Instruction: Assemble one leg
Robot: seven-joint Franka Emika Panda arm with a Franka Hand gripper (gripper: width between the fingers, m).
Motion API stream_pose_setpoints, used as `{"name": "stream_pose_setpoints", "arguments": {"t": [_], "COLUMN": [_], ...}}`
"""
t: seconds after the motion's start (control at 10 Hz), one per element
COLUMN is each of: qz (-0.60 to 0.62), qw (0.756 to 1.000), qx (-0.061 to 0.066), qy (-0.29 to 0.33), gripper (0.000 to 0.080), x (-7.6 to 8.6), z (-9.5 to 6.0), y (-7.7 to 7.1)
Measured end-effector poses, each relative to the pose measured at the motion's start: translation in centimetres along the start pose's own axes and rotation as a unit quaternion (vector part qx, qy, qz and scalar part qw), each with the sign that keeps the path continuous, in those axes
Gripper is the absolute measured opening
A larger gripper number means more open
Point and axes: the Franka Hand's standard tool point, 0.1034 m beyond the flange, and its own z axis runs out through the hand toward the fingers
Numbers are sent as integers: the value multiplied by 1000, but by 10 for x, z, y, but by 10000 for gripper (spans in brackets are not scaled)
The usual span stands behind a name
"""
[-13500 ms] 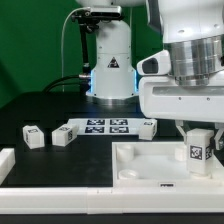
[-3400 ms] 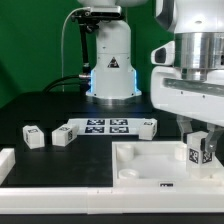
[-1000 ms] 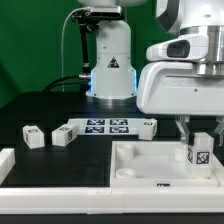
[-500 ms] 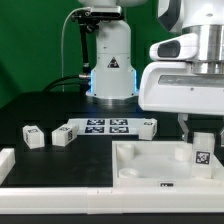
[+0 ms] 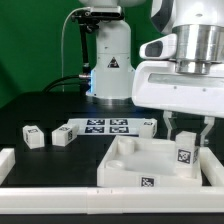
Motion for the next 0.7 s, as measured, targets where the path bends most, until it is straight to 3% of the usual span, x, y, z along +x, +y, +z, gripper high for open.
{"name": "stream_pose_setpoints", "arguments": {"t": [0.4, 0.5, 0.6, 0.7], "qz": [2, 2, 2, 2], "qw": [1000, 1000, 1000, 1000], "qx": [-3, -3, -3, -3], "qy": [1, 1, 1, 1], "gripper": [355, 545, 617, 617], "x": [1, 1, 1, 1], "z": [1, 1, 1, 1], "y": [2, 2, 2, 2]}}
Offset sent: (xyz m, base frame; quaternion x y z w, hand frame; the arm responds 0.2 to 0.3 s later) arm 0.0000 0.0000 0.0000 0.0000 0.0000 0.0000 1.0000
